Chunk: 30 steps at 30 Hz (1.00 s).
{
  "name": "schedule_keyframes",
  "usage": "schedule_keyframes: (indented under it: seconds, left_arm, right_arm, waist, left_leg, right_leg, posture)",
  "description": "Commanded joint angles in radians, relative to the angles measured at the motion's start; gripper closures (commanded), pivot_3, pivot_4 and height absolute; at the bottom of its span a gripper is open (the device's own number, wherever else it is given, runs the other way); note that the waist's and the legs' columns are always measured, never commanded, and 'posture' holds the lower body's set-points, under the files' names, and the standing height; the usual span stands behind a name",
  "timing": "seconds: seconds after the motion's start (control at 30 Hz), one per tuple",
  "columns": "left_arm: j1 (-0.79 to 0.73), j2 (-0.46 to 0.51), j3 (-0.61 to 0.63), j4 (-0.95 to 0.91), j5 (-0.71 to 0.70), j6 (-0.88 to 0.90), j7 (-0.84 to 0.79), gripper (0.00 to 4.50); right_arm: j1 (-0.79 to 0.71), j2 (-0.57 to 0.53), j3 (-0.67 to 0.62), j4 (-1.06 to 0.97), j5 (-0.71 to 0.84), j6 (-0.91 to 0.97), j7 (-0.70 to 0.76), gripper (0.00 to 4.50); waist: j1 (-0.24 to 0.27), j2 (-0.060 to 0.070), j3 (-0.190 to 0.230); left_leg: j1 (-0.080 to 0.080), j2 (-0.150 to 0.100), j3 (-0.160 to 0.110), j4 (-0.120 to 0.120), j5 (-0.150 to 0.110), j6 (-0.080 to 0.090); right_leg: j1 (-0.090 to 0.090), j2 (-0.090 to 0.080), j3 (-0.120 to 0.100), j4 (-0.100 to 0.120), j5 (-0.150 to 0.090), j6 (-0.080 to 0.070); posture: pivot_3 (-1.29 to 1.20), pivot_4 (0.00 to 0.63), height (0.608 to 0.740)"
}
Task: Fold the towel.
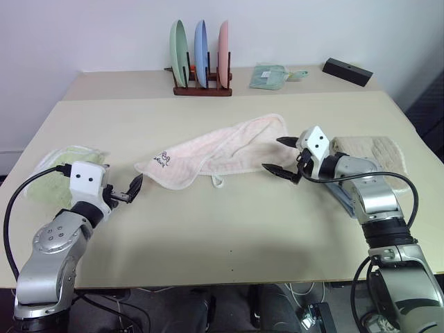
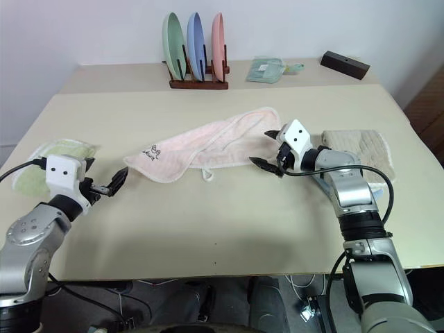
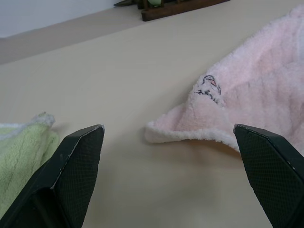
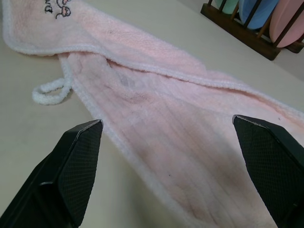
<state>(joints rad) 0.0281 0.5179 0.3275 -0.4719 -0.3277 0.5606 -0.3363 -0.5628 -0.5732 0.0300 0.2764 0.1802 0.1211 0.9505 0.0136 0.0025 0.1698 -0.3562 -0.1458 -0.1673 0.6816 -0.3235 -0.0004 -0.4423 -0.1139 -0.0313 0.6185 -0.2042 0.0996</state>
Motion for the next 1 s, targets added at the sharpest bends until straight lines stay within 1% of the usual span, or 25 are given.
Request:
schedule_keyframes:
  seconds: [0.03,0.2,0.3,0.33,0.5,0.67,0.8,0.93,1.0]
  left_arm:
    - [-0.016,0.011,0.0,-0.016,0.005,-0.014,-0.007,0.03]
    - [-0.042,0.025,-0.023,0.003,0.004,-0.013,-0.039,0.03]
    - [-0.058,0.047,-0.054,-0.001,-0.054,0.017,-0.122,0.03]
    - [-0.058,0.068,-0.078,-0.002,-0.065,0.023,-0.163,0.03]
    - [-0.138,0.178,-0.258,0.064,0.017,-0.007,-0.293,0.03]
    - [-0.242,0.224,-0.404,0.185,0.132,-0.052,-0.349,0.03]
    - [-0.334,0.218,-0.496,0.304,0.209,-0.088,-0.384,0.03]
    - [-0.403,0.174,-0.531,0.407,0.245,-0.114,-0.381,0.03]
    - [-0.422,0.152,-0.536,0.448,0.256,-0.135,-0.384,0.56]
  right_arm:
    - [-0.003,-0.006,-0.017,-0.051,0.014,-0.014,0.001,0.0]
    - [0.019,-0.009,-0.026,-0.071,0.02,-0.003,-0.007,0.0]
    - [0.075,-0.012,-0.045,-0.144,0.068,0.078,-0.002,0.0]
    - [0.09,-0.01,-0.048,-0.167,0.081,0.099,-0.002,0.0]
    - [0.133,0.002,-0.03,-0.22,0.064,0.098,-0.039,0.0]
    - [0.153,0.023,-0.007,-0.251,0.046,0.086,-0.076,0.0]
    - [0.176,0.028,-0.017,-0.264,0.044,0.086,-0.105,0.0]
    - [0.21,0.03,-0.017,-0.313,0.059,0.106,-0.117,0.0]
    - [0.213,0.036,-0.01,-0.32,0.054,0.109,-0.126,0.0]
  waist:
    - [0.0,0.0,0.0]
    - [0.0,0.0,0.0]
    - [0.002,0.0,0.0]
    - [0.002,0.0,0.0]
    - [0.001,0.0,0.0]
    - [-0.001,0.001,0.0]
    - [0.001,0.001,0.001]
    - [0.003,0.001,0.001]
    - [0.002,0.001,0.001]
  left_leg:
    - [0.0,0.0,0.0,0.0,0.0,0.0]
    - [0.0,0.0,0.0,0.0,0.0,0.0]
    - [0.0,0.0,0.0,0.0,0.0,0.0]
    - [0.0,0.0,0.0,0.0,0.0,0.0]
    - [0.0,0.0,0.001,0.0,0.0,0.001]
    - [0.0,0.001,0.001,-0.001,-0.001,0.001]
    - [-0.001,0.001,0.001,-0.001,0.0,0.001]
    - [0.0,0.0,0.001,-0.001,-0.001,0.001]
    - [0.0,0.0,0.001,-0.001,-0.001,0.001]
  right_leg:
    - [0.0,0.0,0.0,0.0,0.0,0.0]
    - [0.0,0.0,0.0,0.0,0.0,0.0]
    - [0.0,0.0,0.0,0.0,0.0,0.0]
    - [0.0,0.0,0.0,-0.001,0.0,0.0]
    - [0.0,0.0,0.001,-0.001,0.0,0.0]
    - [-0.001,0.001,0.001,-0.001,0.0,0.0]
    - [-0.001,0.001,0.001,-0.001,0.0,0.0]
    - [-0.001,0.001,0.001,-0.002,0.0,0.0]
    - [0.0,0.001,0.001,-0.002,0.0,0.001]
  posture:
    - [0.0,0.15,0.735]
    - [0.0,0.15,0.735]
    - [0.0,0.15,0.735]
    - [0.0,0.15,0.735]
    - [0.0,0.15,0.735]
    - [0.0,0.15,0.735]
    - [0.0,0.15,0.735]
    - [0.0,0.15,0.735]
    - [0.0,0.15,0.735]
